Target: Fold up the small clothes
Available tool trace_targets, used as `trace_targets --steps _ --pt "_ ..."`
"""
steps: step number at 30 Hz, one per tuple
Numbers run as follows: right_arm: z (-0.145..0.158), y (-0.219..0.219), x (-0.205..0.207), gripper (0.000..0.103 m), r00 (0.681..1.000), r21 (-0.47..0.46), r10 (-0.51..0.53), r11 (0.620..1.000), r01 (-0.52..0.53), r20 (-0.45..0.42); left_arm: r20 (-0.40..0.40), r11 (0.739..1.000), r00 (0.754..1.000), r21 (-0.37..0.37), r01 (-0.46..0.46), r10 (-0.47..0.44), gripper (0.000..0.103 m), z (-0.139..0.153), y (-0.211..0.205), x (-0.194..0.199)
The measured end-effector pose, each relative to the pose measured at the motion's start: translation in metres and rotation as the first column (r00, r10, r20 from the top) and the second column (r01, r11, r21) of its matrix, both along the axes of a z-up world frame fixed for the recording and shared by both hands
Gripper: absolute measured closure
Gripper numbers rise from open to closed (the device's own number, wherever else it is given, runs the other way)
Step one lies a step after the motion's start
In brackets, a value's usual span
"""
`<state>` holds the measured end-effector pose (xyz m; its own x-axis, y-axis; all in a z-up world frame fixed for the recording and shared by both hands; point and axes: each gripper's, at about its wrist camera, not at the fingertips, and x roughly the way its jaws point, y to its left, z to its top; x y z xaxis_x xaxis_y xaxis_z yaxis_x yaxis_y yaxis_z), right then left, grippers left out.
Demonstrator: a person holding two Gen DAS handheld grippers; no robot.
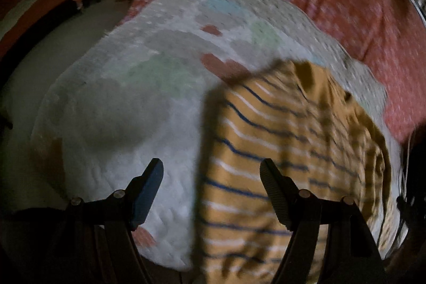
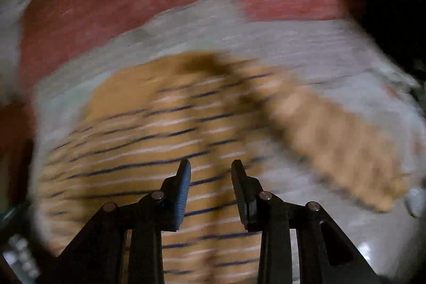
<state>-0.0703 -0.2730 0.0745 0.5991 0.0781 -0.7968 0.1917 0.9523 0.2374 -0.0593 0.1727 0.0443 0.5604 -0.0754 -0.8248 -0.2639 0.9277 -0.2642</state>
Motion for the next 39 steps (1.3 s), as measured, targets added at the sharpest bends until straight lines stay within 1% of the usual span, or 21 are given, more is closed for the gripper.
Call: trace_targets --steps 2,4,6,8,9,10,12,14,16,19,21,22,25,28,31,33,34,35,37,38,39 --pt "-0.002 0.057 0.012 0.069 0.987 0.091 0.160 0.983 -0.158 -0.019 0.024 1.000 1.000 0.016 -0.020 0.020 0.029 0.000 0.013 0.002" --pt "-0.006 0.111 0.019 0.069 0.953 0.151 0.302 0.944 -0.295 -0.031 0.049 0.998 0.998 0.050 -0.027 0.024 0.029 -0.002 0.020 0.000" --pt "-0.016 0.158 0.023 0.069 0.915 0.198 0.401 0.902 -0.383 -0.054 0.069 0.995 0.997 0.101 -0.027 0.020 0.029 -0.009 0.027 -0.005" --pt "-0.027 0.199 0.027 0.069 0.885 0.191 0.458 0.879 -0.437 -0.083 0.064 0.992 0.998 0.119 -0.032 0.024 0.029 -0.016 0.032 -0.008" --pt "-0.032 0.215 0.030 0.069 0.875 0.166 0.474 0.875 -0.456 -0.096 0.057 0.994 0.998 0.101 -0.038 0.033 0.029 -0.019 0.037 -0.009" --pt "-0.039 0.234 0.034 0.069 0.863 0.126 0.491 0.870 -0.477 -0.119 0.054 0.997 0.998 0.058 -0.047 0.044 0.029 -0.021 0.045 -0.009" --pt "-0.050 0.253 0.042 0.069 0.849 0.081 0.504 0.864 -0.497 -0.161 0.060 0.998 0.996 -0.011 -0.069 0.070 0.029 -0.023 0.058 -0.010" --pt "-0.065 0.269 0.046 0.069 0.839 -0.015 0.491 0.861 -0.508 -0.236 0.063 0.995 0.994 -0.037 -0.088 0.090 0.029 -0.022 0.067 -0.012" --pt "-0.064 0.282 0.042 0.068 0.844 -0.099 0.482 0.852 -0.514 -0.236 0.062 0.991 0.991 -0.075 -0.110 0.115 0.029 -0.023 0.079 -0.015" --pt "-0.063 0.296 0.036 0.068 0.822 -0.181 0.500 0.813 -0.554 -0.273 0.059 0.984 0.989 -0.124 -0.130 0.138 0.029 -0.025 0.093 -0.018" --pt "-0.061 0.297 0.038 0.082 0.804 -0.164 0.517 0.802 -0.575 -0.293 0.054 0.980 0.988 -0.147 -0.136 0.145 0.029 -0.026 0.099 -0.019" --pt "-0.061 0.299 0.038 0.095 0.796 -0.146 0.526 0.799 -0.583 -0.300 0.054 0.978 0.988 -0.156 -0.138 0.148 0.029 -0.026 0.101 -0.020" --pt "-0.052 0.306 0.044 0.096 0.796 -0.103 0.533 0.809 -0.579 -0.287 0.064 0.972 0.985 -0.179 -0.149 0.163 0.029 -0.024 0.109 -0.023" --pt "-0.028 0.316 0.054 0.096 0.803 -0.026 0.548 0.822 -0.569 -0.235 0.083 0.967 0.978 -0.187 -0.173 0.191 0.029 -0.020 0.118 -0.029" --pt "-0.007 0.347 0.083 0.096 0.791 0.050 0.580 0.811 -0.582 -0.196 0.091 0.959 0.968 -0.185 -0.216 0.235 0.029 -0.019 0.129 -0.035" --pt "0.003 0.381 0.103 0.096 0.764 0.090 0.622 0.782 -0.616 -0.175 0.092 0.946 0.954 -0.185 -0.267 0.287 0.029 -0.018 0.140 -0.041" --pt "0.006 0.408 0.116 0.096 0.738 0.101 0.654 0.756 -0.647 -0.168 0.091 0.939 0.947 -0.190 -0.287 0.307 0.029 -0.019 0.145 -0.043" --pt "0.007 0.427 0.120 0.096 0.722 0.104 0.672 0.740 -0.665 -0.165 0.087 0.931 0.941 -0.197 -0.307 0.328 0.029 -0.019 0.149 -0.046" --pt "0.002 0.468 0.135 0.092 0.681 0.129 0.712 0.701 -0.701 -0.169 0.067 0.913 0.927 -0.217 -0.347 0.369 0.029 -0.024 0.160 -0.051" --pt "-0.005 0.485 0.143 0.091 0.657 0.166 0.731 0.682 -0.713 -0.182 0.055 0.903 0.922 -0.230 -0.362 0.383 0.029 -0.026 0.164 -0.052" --pt "-0.011 0.497 0.149 0.089 0.654 0.177 0.730 0.683 -0.709 -0.198 0.052 0.899 0.919 -0.237 -0.368 0.390 0.029 -0.027 0.165 -0.054"
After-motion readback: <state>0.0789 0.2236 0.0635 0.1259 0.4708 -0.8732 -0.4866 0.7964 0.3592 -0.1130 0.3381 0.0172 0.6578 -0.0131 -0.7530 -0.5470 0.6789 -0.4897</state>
